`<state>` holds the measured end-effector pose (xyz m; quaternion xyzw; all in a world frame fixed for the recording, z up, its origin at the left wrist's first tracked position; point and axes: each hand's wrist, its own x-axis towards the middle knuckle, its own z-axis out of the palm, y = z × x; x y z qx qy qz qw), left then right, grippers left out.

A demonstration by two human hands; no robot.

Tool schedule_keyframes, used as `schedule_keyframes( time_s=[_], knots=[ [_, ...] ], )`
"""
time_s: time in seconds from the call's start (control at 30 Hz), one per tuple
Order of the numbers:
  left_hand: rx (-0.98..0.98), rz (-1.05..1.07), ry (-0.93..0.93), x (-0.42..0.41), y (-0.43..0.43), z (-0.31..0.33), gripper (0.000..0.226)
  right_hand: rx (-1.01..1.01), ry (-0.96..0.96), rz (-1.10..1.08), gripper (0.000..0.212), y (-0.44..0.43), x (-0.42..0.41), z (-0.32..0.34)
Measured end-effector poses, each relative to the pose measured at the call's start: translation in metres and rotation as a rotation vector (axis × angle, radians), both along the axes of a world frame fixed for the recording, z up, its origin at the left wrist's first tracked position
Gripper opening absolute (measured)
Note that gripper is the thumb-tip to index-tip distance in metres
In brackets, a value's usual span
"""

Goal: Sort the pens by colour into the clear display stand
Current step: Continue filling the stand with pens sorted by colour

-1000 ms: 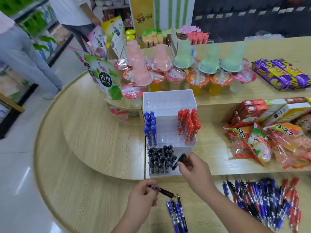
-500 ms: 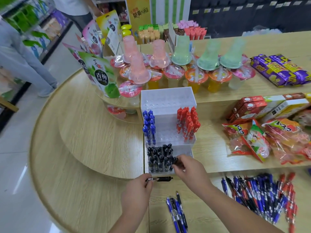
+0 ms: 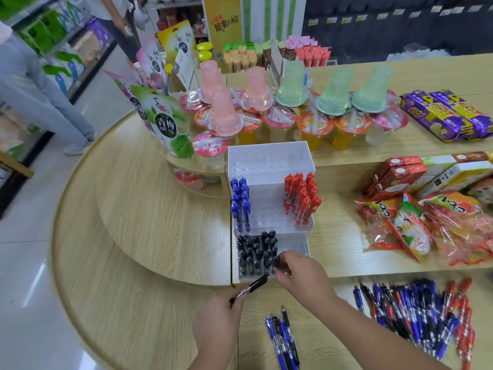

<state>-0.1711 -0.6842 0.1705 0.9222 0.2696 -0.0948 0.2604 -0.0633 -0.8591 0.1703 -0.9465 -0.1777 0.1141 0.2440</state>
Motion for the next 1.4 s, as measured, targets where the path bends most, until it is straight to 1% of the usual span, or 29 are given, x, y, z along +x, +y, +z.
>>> schedule_keyframes(
  time_s=[0.17,0.2,0.27,0.3,0.37,0.43,0.47,0.5,0.53,0.63,0.7,0.77,0.83,0.9,0.97,1.03,1.1,1.2,1.3,1.4],
  knots=[
    [-0.075,0.031,-0.044,-0.003,-0.002,-0.001,0.014,-0.022,0.011,-0.029,0.016,0.002,-0.003,-0.001],
    [-0.096,0.037,-0.066,-0.003,-0.002,-0.002,0.015,0.014,0.024,-0.077,0.013,0.002,-0.006,0.0],
    [-0.14,0.029,-0.104,-0.003,-0.003,-0.004,0.017,0.16,0.087,-0.261,0.014,0.002,-0.019,-0.001],
    [-0.163,0.019,-0.107,-0.002,-0.004,-0.005,0.017,0.245,0.16,-0.366,0.016,0.003,-0.027,-0.003],
    [-0.209,0.009,-0.088,-0.001,-0.007,-0.002,0.015,0.394,0.411,-0.493,0.014,0.006,-0.044,-0.009],
    [-0.261,0.012,-0.078,0.0,-0.012,0.0,0.014,0.568,0.726,-0.527,0.015,0.011,-0.058,-0.012],
    [-0.28,0.005,-0.071,0.0,-0.015,0.001,0.013,0.657,0.831,-0.537,0.015,0.012,-0.062,-0.013],
    [-0.283,-0.012,-0.063,0.0,-0.019,0.003,0.012,0.727,0.877,-0.559,0.015,0.014,-0.064,-0.014],
    [-0.281,-0.032,-0.051,0.0,-0.023,0.004,0.008,0.783,0.882,-0.599,0.013,0.016,-0.065,-0.013],
    [-0.306,-0.105,-0.053,0.005,-0.033,0.006,0.009,0.88,0.818,-0.734,0.012,0.015,-0.062,-0.01],
    [-0.307,-0.12,-0.089,0.01,-0.037,0.009,0.012,0.892,0.776,-0.755,0.013,0.008,-0.058,-0.004],
    [-0.244,-0.065,-0.168,0.014,-0.04,0.014,0.011,0.856,0.696,-0.748,0.013,-0.006,-0.051,0.002],
    [-0.166,0.017,-0.301,0.019,-0.039,0.021,0.003,0.821,0.594,-0.743,0.014,-0.022,-0.039,0.01],
    [-0.041,0.014,-0.47,0.025,-0.034,0.017,0.015,0.801,0.48,-0.723,0.015,-0.037,-0.022,0.017],
    [0.066,-0.051,-0.553,0.035,-0.03,0.008,0.035,0.76,0.375,-0.69,0.013,-0.046,-0.005,0.021],
    [0.078,-0.127,-0.556,0.046,-0.029,0.006,0.054,0.735,0.281,-0.638,0.008,-0.047,0.011,0.022],
    [0.028,-0.17,-0.523,0.054,-0.032,0.005,0.064,0.66,0.19,-0.568,0.005,-0.042,0.023,0.02],
    [-0.073,-0.152,-0.484,0.061,-0.041,0.005,0.077,0.562,0.067,-0.526,0.01,-0.031,0.031,0.015],
    [-0.101,-0.133,-0.501,0.062,-0.046,0.005,0.081,0.451,-0.051,-0.454,0.011,-0.028,0.03,0.004],
    [-0.106,-0.131,-0.495,0.061,-0.047,0.004,0.079,0.379,-0.07,-0.367,0.016,-0.027,0.027,-0.007]
  ],
)
